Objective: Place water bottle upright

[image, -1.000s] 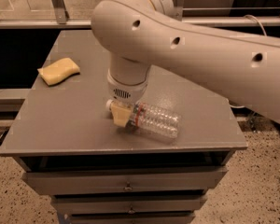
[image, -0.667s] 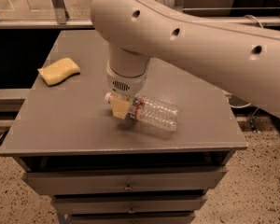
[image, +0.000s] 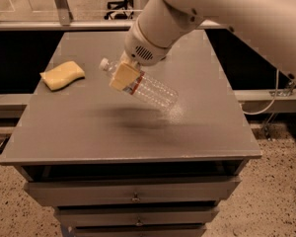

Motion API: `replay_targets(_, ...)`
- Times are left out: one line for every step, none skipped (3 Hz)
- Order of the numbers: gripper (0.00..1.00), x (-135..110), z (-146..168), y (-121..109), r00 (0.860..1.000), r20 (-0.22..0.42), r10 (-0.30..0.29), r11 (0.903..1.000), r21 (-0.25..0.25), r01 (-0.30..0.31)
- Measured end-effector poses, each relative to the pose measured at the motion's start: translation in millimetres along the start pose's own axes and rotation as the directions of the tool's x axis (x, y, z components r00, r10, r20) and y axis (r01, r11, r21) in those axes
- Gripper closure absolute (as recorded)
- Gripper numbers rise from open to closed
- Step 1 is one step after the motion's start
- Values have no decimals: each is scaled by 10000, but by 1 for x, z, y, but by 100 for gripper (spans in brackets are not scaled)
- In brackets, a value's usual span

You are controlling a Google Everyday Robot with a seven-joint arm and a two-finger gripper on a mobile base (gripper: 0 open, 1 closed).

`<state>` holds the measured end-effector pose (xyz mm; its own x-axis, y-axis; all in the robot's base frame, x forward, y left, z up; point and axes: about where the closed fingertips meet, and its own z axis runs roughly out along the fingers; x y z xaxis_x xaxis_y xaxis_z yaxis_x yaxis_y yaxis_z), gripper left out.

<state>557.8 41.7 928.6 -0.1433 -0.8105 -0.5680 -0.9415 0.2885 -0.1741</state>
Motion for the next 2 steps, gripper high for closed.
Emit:
replay_targets(100,-20,-24,-15,9706,2403,-164,9996,-202,219)
replay_targets(100,-29,-44,-13,8901,4555,-163,9975,-532,455)
